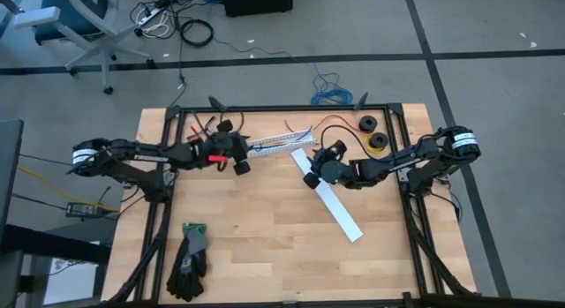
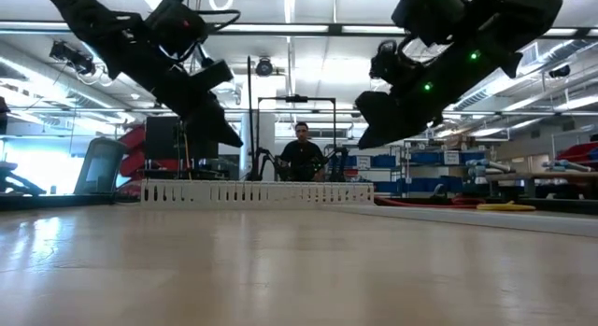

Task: Ziptie cables
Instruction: Close the white cable duct

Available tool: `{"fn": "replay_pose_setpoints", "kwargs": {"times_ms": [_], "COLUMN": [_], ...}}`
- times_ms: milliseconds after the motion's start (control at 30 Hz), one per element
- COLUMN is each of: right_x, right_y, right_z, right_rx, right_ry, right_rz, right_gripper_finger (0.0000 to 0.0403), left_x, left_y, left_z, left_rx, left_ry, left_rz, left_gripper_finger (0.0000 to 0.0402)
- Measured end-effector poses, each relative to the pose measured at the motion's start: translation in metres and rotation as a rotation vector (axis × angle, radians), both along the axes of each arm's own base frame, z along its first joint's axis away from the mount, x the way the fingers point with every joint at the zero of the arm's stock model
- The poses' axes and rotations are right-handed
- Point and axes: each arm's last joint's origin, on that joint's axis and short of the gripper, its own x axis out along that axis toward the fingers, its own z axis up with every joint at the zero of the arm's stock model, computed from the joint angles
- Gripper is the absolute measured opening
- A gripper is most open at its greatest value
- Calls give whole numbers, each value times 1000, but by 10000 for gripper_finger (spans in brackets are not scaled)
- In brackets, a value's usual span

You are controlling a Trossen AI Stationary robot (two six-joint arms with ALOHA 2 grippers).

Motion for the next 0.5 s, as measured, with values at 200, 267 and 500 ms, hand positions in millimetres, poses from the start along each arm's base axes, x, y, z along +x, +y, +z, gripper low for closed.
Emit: {"fn": "replay_pose_setpoints", "kwargs": {"times_ms": [200, 267, 500], "right_x": [3, 4, 1], "right_y": [-23, -32, -57], "right_z": [0, 2, -2], "right_rx": [209, 209, 268], "right_ry": [-63, -70, -52], "right_rz": [66, 46, 35], "right_gripper_finger": [176, 200, 279], "left_x": [-7, -8, -9], "left_y": [14, 14, 13], "left_z": [0, 0, -3], "left_rx": [-76, -87, -111], "left_ry": [-20, -20, 7], "left_rz": [-10, -18, -30], "left_gripper_finger": [160, 160, 160]}}
